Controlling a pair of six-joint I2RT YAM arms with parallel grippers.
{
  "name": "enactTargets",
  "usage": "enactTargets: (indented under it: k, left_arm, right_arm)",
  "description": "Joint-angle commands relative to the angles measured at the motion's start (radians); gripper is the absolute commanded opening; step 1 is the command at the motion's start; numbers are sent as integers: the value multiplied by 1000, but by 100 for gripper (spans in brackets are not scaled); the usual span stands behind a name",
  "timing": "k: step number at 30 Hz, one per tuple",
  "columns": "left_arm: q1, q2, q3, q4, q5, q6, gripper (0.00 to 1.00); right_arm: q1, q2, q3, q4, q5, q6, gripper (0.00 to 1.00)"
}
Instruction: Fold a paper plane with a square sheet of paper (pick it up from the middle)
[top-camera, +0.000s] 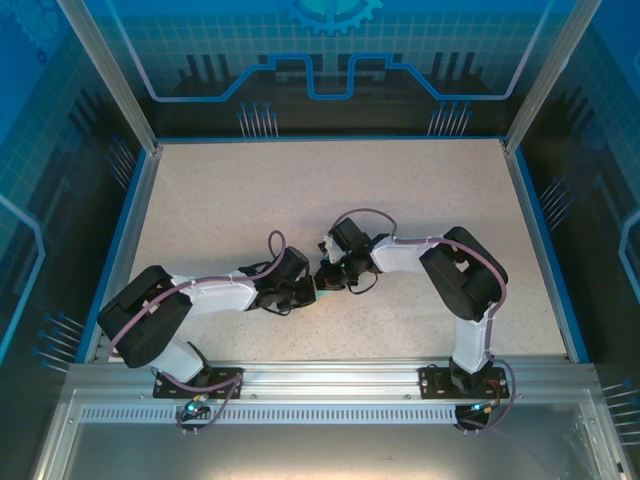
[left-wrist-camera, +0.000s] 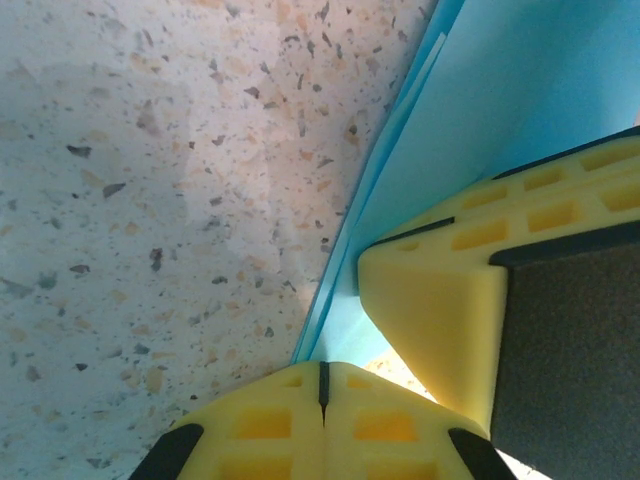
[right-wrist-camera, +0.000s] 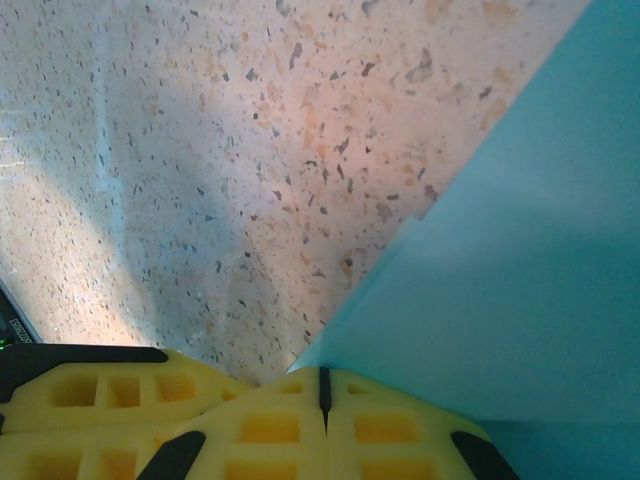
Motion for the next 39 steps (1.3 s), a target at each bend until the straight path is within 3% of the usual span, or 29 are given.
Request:
enactTargets:
  k: [1, 6, 30, 39]
  left_arm:
    - [7, -37, -17, 22, 11, -10, 0]
    - [11, -77, -21, 54, 6, -15, 1]
    - [11, 43, -58, 27, -37, -26, 0]
    - [11, 19, -65, -23, -37, -14, 0]
  right_arm:
    - [9, 48, -24, -45, 32, 14, 3]
    - [9, 40, -25, -43, 40, 20, 2]
    - [-21, 28, 1, -49, 33, 5, 2]
    - [-136, 28, 23, -37, 47, -79, 3]
